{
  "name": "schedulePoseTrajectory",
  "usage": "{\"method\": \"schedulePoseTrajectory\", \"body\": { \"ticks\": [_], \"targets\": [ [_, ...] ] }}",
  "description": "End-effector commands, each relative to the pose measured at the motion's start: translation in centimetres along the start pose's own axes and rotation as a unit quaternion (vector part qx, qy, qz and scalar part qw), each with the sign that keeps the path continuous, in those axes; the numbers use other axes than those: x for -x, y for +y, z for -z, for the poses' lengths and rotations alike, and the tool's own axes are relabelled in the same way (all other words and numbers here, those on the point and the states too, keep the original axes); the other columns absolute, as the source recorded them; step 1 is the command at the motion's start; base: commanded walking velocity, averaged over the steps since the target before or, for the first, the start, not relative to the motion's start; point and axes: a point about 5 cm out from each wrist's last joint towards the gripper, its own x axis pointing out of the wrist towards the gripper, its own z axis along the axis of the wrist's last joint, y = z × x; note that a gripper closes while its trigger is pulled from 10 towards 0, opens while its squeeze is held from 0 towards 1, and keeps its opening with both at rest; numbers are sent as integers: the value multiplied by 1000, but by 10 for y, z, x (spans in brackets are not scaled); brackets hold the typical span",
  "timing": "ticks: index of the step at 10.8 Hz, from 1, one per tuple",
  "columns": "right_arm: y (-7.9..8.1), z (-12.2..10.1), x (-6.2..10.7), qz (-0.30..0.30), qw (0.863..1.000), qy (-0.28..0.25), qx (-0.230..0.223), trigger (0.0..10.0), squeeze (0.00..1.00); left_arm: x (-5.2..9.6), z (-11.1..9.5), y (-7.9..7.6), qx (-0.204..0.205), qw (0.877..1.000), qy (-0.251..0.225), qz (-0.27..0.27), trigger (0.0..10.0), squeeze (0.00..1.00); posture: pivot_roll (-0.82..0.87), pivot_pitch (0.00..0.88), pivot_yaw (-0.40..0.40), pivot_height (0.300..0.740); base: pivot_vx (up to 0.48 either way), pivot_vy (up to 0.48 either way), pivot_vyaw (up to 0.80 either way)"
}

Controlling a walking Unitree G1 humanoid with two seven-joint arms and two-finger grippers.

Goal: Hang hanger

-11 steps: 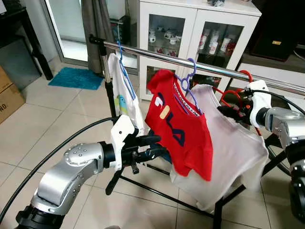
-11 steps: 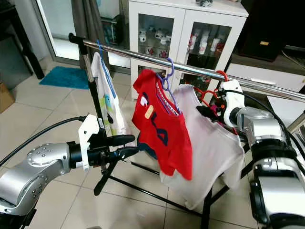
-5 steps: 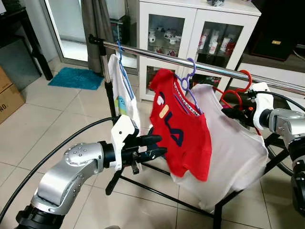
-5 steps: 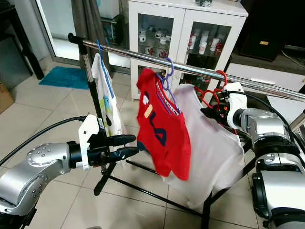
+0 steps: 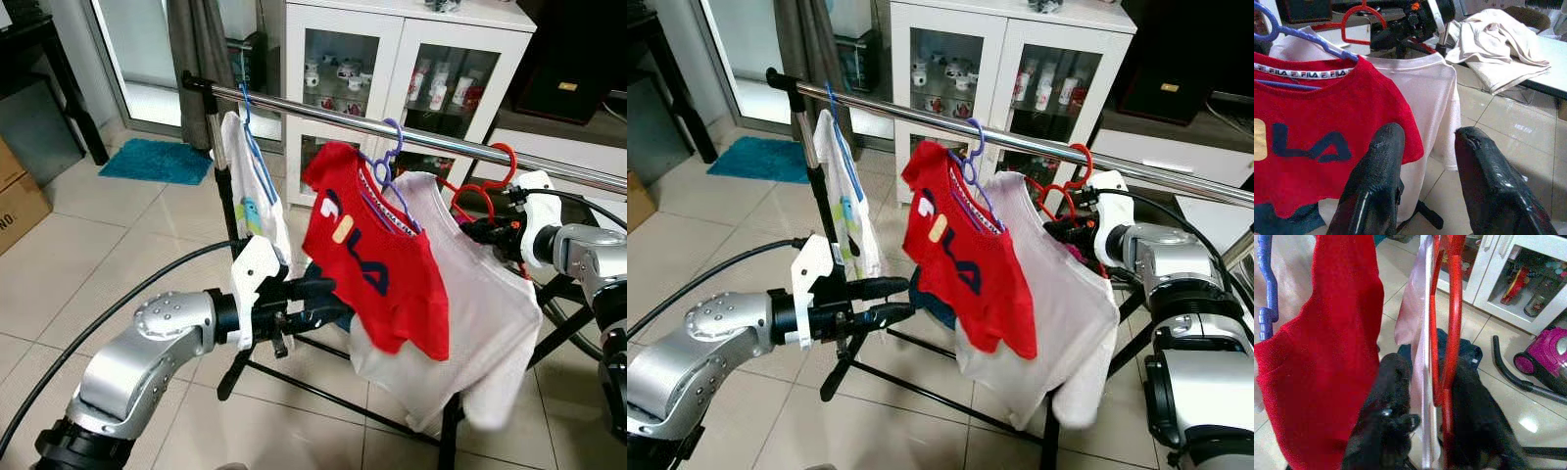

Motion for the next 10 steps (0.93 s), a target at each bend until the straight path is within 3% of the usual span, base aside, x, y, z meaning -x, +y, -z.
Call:
{"method": "schedulePoseTrajectory", "body": {
  "ticks": [1, 6, 9, 10],
  "targets": [
    [-3, -12, 3, 4, 1000, -20, 2, 0, 0, 0, 0, 3, -5, 1000, 6, -1, 10000, 0, -9, 0, -4, 740, 0, 0, 0],
    [0, -13, 5, -11, 999, -41, -3, 0, 0, -2, -4, 17, -23, 999, 4, -23, 10000, 0, -12, 0, -1, 740, 0, 0, 0],
    [2, -19, 9, 4, 998, -65, 10, 0, 0, -1, -2, 35, -41, 991, 12, -126, 10000, 0, -3, 0, -11, 740, 0, 0, 0],
    [2, -36, 27, 22, 994, -106, 24, 0, 0, 3, -7, 43, -45, 980, -25, -191, 10000, 0, 6, 0, -29, 740, 0, 0, 0]
  ]
}}
